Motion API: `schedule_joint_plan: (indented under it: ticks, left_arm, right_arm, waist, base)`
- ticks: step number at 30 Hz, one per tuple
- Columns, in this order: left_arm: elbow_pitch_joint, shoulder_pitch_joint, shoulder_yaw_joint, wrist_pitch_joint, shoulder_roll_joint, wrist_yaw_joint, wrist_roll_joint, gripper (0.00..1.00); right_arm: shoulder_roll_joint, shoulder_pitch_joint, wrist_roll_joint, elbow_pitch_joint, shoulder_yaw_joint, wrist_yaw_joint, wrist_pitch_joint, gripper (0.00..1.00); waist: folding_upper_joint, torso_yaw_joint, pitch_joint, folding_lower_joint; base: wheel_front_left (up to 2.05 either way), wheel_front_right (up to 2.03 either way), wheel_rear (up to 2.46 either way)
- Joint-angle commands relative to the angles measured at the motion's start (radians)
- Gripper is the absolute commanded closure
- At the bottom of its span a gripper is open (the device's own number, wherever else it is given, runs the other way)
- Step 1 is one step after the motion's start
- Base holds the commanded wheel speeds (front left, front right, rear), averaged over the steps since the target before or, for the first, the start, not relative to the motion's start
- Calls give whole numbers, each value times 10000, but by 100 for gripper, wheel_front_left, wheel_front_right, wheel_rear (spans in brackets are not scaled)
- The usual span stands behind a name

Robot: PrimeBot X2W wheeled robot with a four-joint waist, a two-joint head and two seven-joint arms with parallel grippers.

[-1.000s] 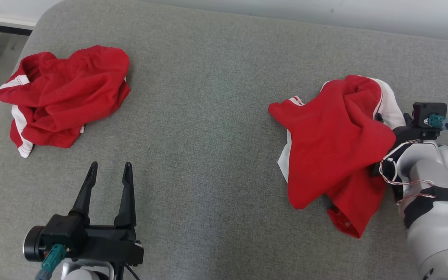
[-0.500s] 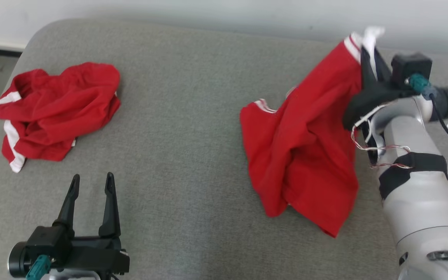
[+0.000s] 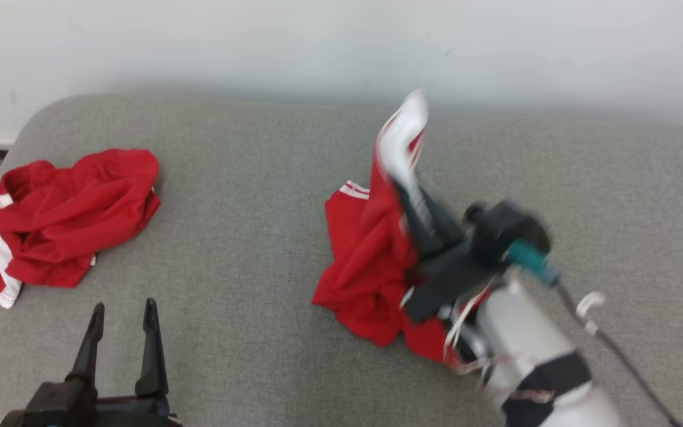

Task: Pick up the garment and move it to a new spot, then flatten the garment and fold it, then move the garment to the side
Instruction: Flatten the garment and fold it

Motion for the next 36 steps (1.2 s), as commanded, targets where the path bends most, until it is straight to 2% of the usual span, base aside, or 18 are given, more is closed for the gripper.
schedule_joint_plan:
  ticks: [1,5,12,13,14,15,16,23,30,34,36]
  left_arm:
    - [-57,195,80,-33,5,15,60,0]
    - [-112,374,66,-34,-12,15,70,0]
    - [-108,432,10,-34,-31,15,49,0]
    - [-105,448,14,-34,-32,15,42,0]
    - [-102,461,29,-34,-32,15,21,0]
    - [-97,468,43,-34,-34,15,0,0]
    - [-97,484,58,-34,-36,15,0,0]
    - [-168,606,240,-34,-45,15,43,0]
    - [-213,721,278,-34,-47,45,-63,0]
    - [-258,744,211,-32,-46,88,-122,0]
    - [-272,756,193,-34,-46,107,-145,0]
  right_arm:
    - [4,419,336,-197,452,30,-24,100]
    - [-9,1256,1218,-442,1690,30,-25,100]
    - [-11,2165,2336,-29,3610,30,-25,100]
    - [-1,2218,2508,-14,3837,30,-25,87]
    - [13,2256,2648,-6,4022,30,-25,68]
    - [6,2274,2747,-4,4111,30,-25,8]
    - [-10,2303,2859,-56,4128,30,-25,0]
    - [0,2494,2853,-1101,3309,30,-25,0]
    - [-5,3209,1609,-2291,963,30,-26,0]
    - [2,3588,574,-2080,-682,30,-24,0]
    - [2,3661,144,-1824,-1113,30,-26,0]
  waist:
    - [-1,-138,-246,1]
    - [-1,-43,-386,1]
    - [-1,299,-520,1]
    - [-1,326,-521,1]
    - [-1,346,-519,1]
    - [-1,356,-515,1]
    - [-1,358,-513,1]
    - [-1,194,-590,1]
    - [-1,-74,-680,1]
    - [-1,-172,-683,1]
    - [-1,-179,-679,1]
  base:
    - [0,0,0]
    - [0,0,0]
    - [0,0,0]
    - [0,0,0]
    - [0,0,0]
    - [0,0,0]
    - [0,0,0]
    - [0,0,0]
    - [0,0,0]
    - [0,0,0]
    - [0,0,0]
